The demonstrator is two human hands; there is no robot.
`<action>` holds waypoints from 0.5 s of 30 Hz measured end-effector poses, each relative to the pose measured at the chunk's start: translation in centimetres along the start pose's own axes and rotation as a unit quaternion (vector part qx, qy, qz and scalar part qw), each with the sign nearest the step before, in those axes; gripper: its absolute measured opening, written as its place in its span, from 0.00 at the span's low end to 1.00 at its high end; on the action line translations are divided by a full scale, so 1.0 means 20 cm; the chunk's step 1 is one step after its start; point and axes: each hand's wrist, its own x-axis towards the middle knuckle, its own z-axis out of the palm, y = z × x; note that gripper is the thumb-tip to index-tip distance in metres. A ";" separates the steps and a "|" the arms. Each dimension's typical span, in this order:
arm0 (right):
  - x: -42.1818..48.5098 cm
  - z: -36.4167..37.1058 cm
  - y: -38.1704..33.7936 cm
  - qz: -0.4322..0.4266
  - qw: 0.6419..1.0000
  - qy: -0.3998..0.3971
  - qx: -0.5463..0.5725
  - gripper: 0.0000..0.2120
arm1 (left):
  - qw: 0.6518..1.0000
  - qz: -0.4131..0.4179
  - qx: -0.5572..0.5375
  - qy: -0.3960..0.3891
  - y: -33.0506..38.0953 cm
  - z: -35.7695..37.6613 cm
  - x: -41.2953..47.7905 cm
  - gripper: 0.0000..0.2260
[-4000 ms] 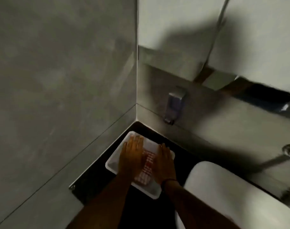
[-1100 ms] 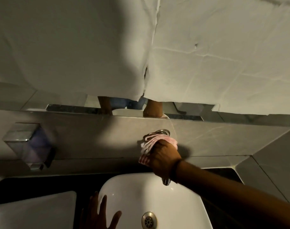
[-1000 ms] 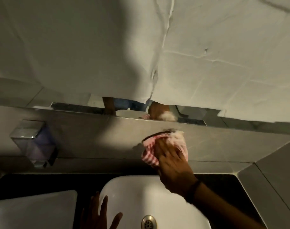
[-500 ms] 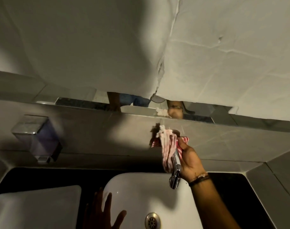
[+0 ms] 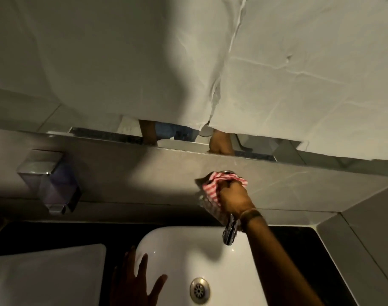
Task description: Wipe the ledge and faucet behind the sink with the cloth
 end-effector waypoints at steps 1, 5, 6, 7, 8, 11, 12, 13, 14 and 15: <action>-0.03 0.03 0.06 -0.013 0.995 0.077 -0.060 0.16 | 1.000 0.003 0.000 0.001 0.00 0.01 -0.01 0.39; -0.34 0.23 0.36 -0.092 0.963 0.247 0.052 0.19 | 1.000 0.018 0.003 0.013 -0.02 0.04 0.01 0.39; -0.40 0.27 0.42 -0.101 0.961 0.250 0.061 0.25 | 1.000 0.017 0.000 0.012 -0.02 0.04 0.02 0.39; -0.42 0.28 0.46 -0.108 0.963 0.242 0.047 0.29 | 1.000 0.015 -0.002 0.008 -0.03 0.05 0.02 0.39; -0.41 0.26 0.47 -0.104 0.967 0.233 0.023 0.30 | 1.000 0.014 -0.004 0.006 -0.03 0.05 0.02 0.40; -0.20 0.09 0.35 -0.074 0.984 0.143 -0.080 0.24 | 1.000 0.010 0.000 0.014 -0.04 0.06 0.04 0.39; -0.11 0.03 0.26 -0.052 0.987 0.097 -0.116 0.20 | 1.000 0.006 0.004 0.017 -0.05 0.07 0.04 0.39; -0.03 0.00 0.18 -0.035 0.989 0.079 -0.123 0.17 | 1.000 0.005 0.003 0.015 -0.05 0.07 0.04 0.39; 0.02 0.00 0.12 -0.021 0.991 0.066 -0.111 0.16 | 1.000 0.006 -0.002 0.009 -0.05 0.07 0.03 0.39; 0.02 0.01 0.10 -0.017 0.993 0.069 -0.097 0.17 | 1.000 0.006 -0.008 0.000 -0.05 0.08 0.02 0.39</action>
